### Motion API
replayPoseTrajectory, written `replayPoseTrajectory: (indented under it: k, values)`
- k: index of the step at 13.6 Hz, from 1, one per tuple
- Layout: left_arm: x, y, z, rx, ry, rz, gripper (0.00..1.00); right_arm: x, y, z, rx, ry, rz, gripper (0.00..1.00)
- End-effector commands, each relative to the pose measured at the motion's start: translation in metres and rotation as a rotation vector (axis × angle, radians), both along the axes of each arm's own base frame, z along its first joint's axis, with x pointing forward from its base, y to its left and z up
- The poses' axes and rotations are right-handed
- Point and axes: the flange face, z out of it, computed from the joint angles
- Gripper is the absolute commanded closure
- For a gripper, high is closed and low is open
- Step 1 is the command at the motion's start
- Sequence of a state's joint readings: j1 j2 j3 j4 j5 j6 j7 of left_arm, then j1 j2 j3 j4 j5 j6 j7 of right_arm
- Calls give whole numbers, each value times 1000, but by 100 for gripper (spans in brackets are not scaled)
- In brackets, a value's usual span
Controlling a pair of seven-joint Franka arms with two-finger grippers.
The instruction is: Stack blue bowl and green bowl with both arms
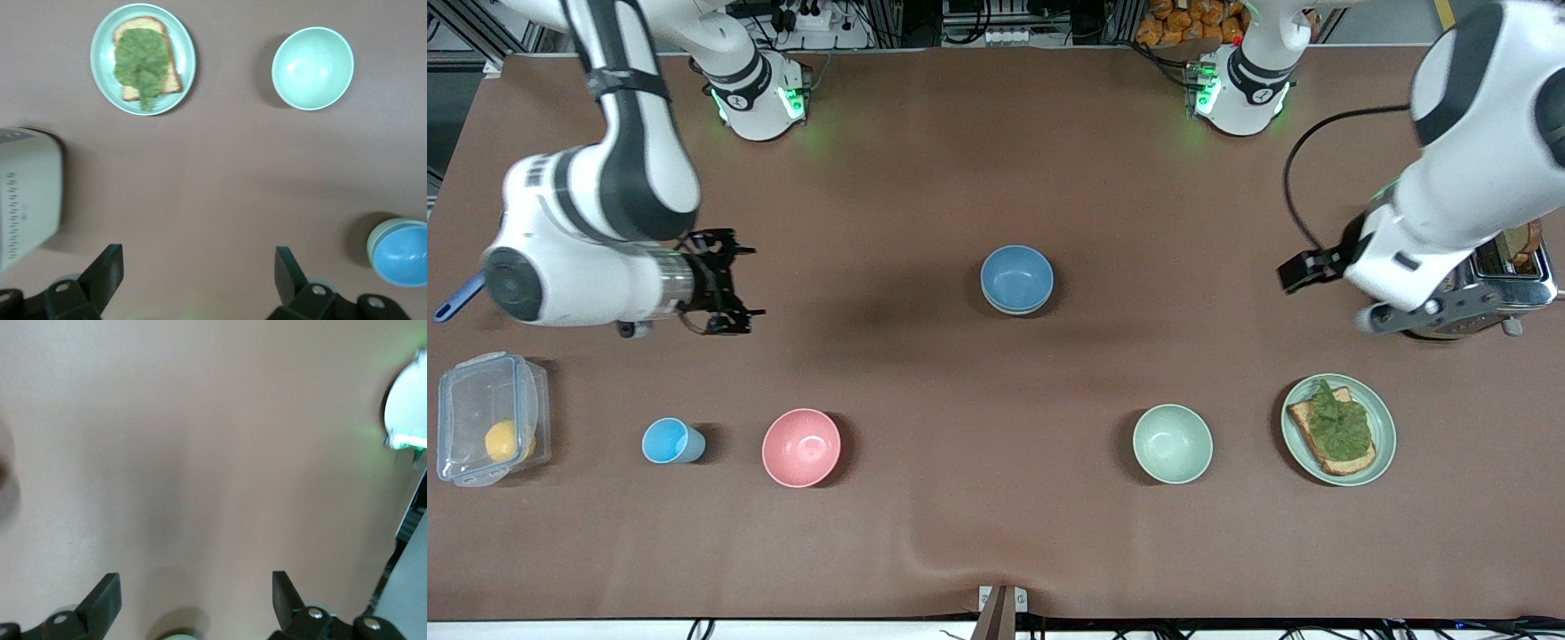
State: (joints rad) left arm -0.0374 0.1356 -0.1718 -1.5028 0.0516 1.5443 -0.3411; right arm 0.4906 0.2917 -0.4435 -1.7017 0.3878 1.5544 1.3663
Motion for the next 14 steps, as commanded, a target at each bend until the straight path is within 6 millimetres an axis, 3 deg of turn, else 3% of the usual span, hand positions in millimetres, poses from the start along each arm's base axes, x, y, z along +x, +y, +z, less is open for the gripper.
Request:
replayPoseTrajectory:
  k: [1, 3, 6, 7, 9, 10, 12, 14]
  values:
    - [-37, 34, 26, -14, -8, -68, 0, 3, -58, 25, 83, -66, 120, 0]
    - [-44, 46, 42, -16, -21, -95, 0, 10, -95, 40, 59, -119, 166, 0]
    - [-53, 49, 62, -11, -41, -185, 0, 20, -97, 79, -21, -201, 291, 0]
    - [-55, 49, 65, -13, -47, -191, 0, 19, -85, 93, -52, -226, 344, 0]
    - [-57, 48, 69, -22, -54, -191, 0, 18, -29, 131, -152, -294, 489, 0]
    - [-56, 48, 70, -21, -57, -191, 0, 16, -20, 137, -158, -304, 520, 0]
    - [-55, 46, 72, -23, -62, -196, 0, 14, -29, 149, -130, -334, 560, 0]
    - [-48, 44, 61, -26, -39, -199, 0, 8, -34, 169, -95, -386, 665, 0]
